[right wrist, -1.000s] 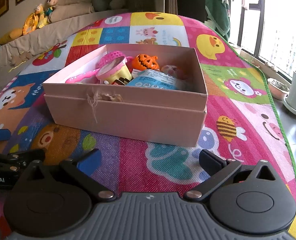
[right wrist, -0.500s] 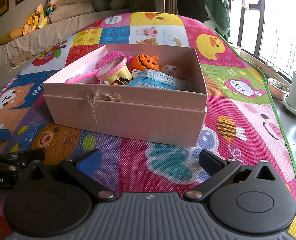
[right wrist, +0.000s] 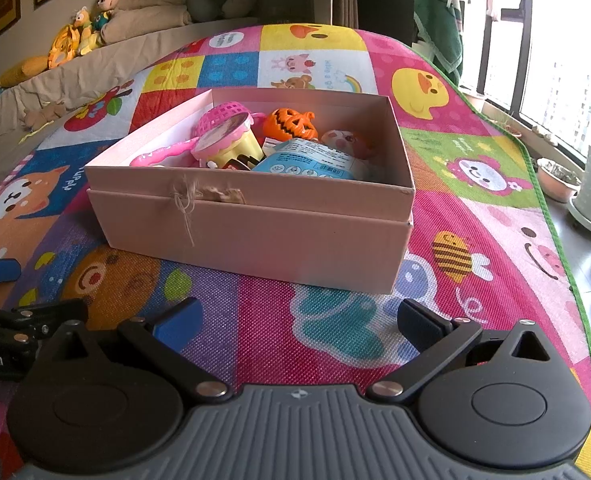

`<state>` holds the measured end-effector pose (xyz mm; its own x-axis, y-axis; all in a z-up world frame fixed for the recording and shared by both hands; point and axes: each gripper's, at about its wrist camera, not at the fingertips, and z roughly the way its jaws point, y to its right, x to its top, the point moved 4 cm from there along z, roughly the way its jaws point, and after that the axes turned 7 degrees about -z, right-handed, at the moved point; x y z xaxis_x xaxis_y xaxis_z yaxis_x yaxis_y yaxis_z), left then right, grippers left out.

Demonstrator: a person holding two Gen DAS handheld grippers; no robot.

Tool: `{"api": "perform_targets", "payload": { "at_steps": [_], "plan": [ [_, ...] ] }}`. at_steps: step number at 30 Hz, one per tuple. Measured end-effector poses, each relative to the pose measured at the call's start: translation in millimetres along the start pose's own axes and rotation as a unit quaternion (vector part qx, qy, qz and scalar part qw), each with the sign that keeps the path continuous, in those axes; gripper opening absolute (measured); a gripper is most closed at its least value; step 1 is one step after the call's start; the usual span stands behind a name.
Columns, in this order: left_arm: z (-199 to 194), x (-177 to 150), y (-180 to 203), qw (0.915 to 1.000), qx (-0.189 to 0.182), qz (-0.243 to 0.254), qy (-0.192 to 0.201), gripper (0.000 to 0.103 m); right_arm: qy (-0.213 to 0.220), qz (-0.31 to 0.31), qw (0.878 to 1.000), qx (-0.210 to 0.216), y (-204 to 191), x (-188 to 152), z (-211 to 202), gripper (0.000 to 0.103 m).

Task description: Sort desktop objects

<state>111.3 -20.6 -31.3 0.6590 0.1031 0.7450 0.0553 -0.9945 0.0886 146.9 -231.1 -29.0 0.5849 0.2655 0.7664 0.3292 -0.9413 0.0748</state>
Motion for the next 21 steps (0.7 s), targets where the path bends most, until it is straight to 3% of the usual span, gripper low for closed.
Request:
{"api": "perform_targets", "payload": {
  "at_steps": [21],
  "plan": [
    [1.9, 0.7, -1.4, 1.0000, 0.002, 0.002, 0.000, 0.103, 0.000, 0.000, 1.000, 0.000, -1.7, -1.2, -0.7, 0.103]
  ]
}}
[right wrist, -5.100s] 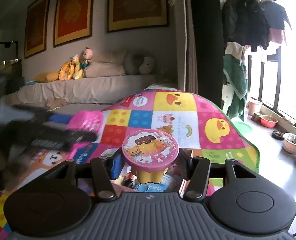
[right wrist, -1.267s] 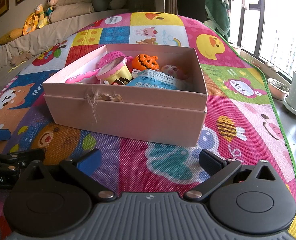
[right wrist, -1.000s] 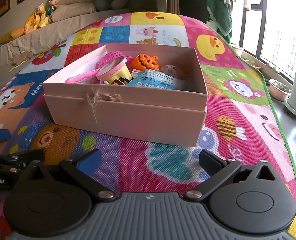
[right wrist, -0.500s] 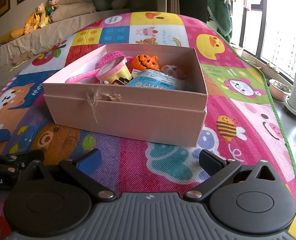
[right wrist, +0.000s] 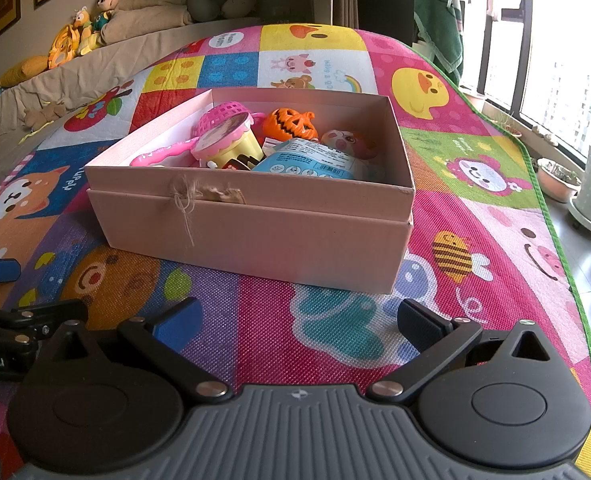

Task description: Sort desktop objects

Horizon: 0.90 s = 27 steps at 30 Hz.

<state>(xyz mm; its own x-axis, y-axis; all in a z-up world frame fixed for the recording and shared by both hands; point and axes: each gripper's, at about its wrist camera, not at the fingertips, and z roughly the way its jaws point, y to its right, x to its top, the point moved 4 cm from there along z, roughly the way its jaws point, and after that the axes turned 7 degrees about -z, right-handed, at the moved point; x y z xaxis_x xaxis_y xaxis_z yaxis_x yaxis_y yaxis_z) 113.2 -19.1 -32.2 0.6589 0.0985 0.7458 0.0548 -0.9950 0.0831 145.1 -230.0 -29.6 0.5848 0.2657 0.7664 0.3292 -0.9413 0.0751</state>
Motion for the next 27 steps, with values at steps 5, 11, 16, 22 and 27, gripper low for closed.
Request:
{"api": "perform_targets", "payload": {
  "at_steps": [5, 11, 16, 22, 27],
  "plan": [
    [0.8, -0.7, 0.5, 1.0000, -0.001, 0.001, 0.000, 0.103, 0.000, 0.000, 1.000, 0.000, 1.5, 0.9, 1.3, 0.103],
    [0.7, -1.1, 1.0, 1.0000, -0.004, -0.002, 0.002, 0.103, 0.000, 0.000, 1.000, 0.000, 1.4, 0.6, 1.3, 0.103],
    [1.1, -0.2, -0.4, 1.0000, -0.004, -0.002, 0.001, 0.103, 0.000, 0.000, 1.000, 0.000, 0.7, 0.6, 1.4, 0.103],
    [0.0, -1.4, 0.6, 1.0000, -0.002, 0.000, 0.001, 0.103, 0.000, 0.000, 1.000, -0.001, 0.5, 0.1, 0.1, 0.103],
    [0.4, -1.4, 0.0, 1.0000, -0.001, 0.000, 0.001, 0.103, 0.000, 0.000, 1.000, -0.001, -0.4, -0.7, -0.8, 0.103]
  ]
}}
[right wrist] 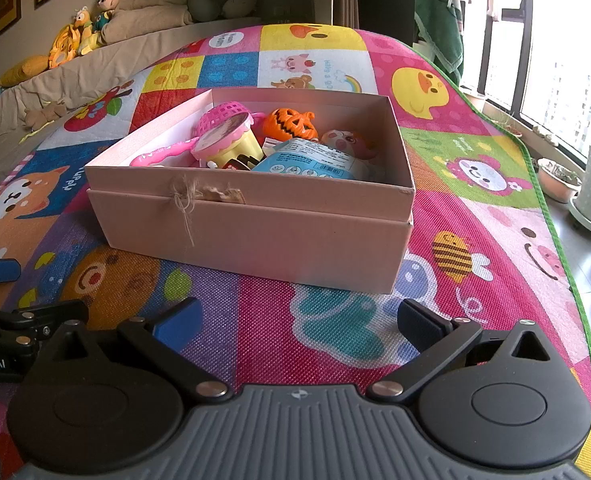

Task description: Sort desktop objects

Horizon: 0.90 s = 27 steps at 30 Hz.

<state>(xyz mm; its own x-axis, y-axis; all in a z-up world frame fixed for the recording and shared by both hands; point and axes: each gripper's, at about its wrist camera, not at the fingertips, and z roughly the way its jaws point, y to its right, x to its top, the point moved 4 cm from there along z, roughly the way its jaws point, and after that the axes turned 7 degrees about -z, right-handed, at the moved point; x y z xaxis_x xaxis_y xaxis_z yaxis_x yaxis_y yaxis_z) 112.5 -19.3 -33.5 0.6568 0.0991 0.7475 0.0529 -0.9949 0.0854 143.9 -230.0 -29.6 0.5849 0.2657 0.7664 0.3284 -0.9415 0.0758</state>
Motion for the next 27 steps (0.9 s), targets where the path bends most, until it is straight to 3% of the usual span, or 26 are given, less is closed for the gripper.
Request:
{"api": "perform_targets", "payload": {
  "at_steps": [27],
  "plan": [
    [0.3, 0.3, 0.8, 1.0000, 0.001, 0.000, 0.000, 0.103, 0.000, 0.000, 1.000, 0.000, 0.2, 1.1, 0.4, 0.103]
  ]
}}
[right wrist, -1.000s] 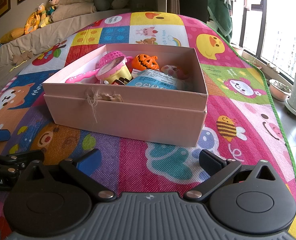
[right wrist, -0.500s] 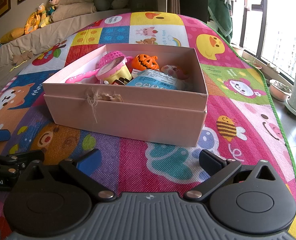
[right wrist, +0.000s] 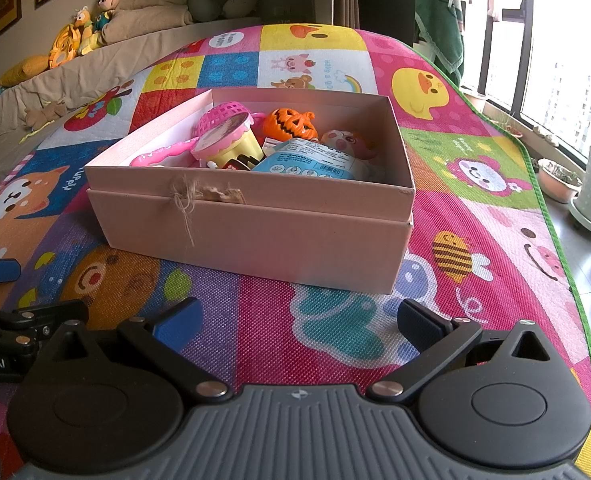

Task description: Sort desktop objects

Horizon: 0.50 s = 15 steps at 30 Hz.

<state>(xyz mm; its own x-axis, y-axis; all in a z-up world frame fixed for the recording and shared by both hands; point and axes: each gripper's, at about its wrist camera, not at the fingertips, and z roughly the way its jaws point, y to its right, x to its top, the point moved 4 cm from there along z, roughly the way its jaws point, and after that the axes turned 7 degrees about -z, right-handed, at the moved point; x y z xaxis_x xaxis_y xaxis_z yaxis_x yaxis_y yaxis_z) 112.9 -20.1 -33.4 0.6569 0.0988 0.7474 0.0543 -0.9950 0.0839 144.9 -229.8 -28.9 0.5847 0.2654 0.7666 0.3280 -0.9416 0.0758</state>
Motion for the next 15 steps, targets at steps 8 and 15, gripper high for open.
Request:
{"api": "perform_targets", "payload": {
  "at_steps": [8, 15],
  "plan": [
    [-0.5, -0.5, 0.7, 1.0000, 0.001, 0.001, 0.000, 0.103, 0.000, 0.000, 1.000, 0.000, 0.8, 0.4, 0.8, 0.103],
    [-0.2, -0.4, 0.0, 1.0000, 0.001, 0.001, -0.001, 0.103, 0.000, 0.000, 1.000, 0.000, 1.2, 0.4, 1.1, 0.103]
  ]
}}
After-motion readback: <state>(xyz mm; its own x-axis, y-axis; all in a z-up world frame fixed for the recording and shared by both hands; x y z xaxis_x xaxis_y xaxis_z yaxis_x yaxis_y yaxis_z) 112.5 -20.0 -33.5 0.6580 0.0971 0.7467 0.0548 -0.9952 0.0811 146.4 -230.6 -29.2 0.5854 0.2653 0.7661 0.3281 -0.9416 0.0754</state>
